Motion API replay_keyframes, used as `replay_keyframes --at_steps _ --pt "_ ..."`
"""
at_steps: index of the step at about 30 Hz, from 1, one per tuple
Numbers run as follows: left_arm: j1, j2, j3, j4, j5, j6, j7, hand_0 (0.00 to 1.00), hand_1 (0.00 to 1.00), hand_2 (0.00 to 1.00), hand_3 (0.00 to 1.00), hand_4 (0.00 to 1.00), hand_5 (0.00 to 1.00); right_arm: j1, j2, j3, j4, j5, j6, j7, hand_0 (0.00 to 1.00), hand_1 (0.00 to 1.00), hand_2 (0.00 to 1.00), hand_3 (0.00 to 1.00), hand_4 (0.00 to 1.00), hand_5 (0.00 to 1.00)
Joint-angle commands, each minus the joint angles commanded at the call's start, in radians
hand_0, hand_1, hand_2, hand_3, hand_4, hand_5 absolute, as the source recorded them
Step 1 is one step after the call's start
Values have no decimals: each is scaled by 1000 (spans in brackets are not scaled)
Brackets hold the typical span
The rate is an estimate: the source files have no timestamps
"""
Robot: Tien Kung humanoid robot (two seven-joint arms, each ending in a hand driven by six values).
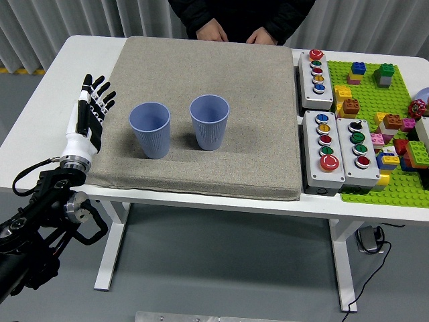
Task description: Pick cup pour cup place
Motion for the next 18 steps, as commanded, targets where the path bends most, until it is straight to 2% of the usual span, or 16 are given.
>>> replay_keyframes --at_steps 18 --pt "9 -3 -1 -12 -14 31 -32 882 843 901 878 762 998 -6 1 0 1 -3 1 -2 698 691 633 602 2 292"
